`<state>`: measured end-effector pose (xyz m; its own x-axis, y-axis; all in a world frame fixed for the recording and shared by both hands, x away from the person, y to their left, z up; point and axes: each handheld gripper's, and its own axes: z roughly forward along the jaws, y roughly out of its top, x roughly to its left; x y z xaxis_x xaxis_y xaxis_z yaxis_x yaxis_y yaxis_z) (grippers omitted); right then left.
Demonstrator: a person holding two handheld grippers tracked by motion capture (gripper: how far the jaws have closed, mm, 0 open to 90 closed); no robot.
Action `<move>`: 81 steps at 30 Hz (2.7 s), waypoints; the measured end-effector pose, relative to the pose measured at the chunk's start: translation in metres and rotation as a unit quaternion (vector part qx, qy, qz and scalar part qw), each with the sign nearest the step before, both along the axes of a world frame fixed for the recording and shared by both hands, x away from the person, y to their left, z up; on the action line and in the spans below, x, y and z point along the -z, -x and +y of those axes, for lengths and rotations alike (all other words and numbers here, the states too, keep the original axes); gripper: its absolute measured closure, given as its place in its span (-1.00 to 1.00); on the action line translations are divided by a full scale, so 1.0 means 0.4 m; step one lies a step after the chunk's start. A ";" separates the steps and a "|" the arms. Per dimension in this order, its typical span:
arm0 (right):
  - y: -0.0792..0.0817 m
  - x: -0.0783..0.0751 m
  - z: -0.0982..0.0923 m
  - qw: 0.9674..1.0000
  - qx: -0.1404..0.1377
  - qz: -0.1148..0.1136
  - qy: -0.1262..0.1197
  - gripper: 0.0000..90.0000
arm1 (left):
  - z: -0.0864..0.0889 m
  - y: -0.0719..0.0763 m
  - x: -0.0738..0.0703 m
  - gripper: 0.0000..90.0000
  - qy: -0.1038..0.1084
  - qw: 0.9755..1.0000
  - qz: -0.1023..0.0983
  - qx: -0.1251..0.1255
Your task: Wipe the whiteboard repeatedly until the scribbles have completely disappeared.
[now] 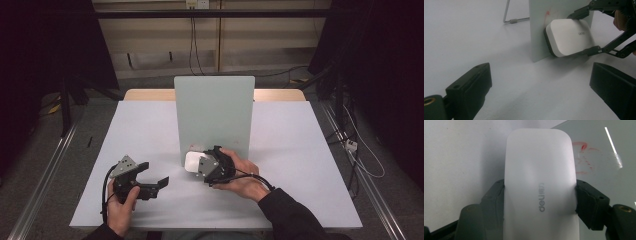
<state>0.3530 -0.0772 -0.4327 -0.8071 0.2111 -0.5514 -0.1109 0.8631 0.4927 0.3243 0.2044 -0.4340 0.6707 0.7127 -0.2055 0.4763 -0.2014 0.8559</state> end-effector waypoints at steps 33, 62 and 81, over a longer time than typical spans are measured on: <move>0.005 -0.003 0.027 1.000 0.009 -0.027 0.005 -0.30 | 0.003 0.000 0.000 -0.91 0.000 1.000 0.000 0.000; 0.017 0.024 0.027 1.000 0.015 -0.015 -0.004 -0.30 | 0.003 0.001 -0.001 -0.91 0.002 1.000 0.000 -0.002; -0.010 -0.104 -0.126 0.991 0.090 -0.076 -0.069 -0.30 | 0.003 0.001 -0.001 -0.91 0.002 1.000 0.001 -0.002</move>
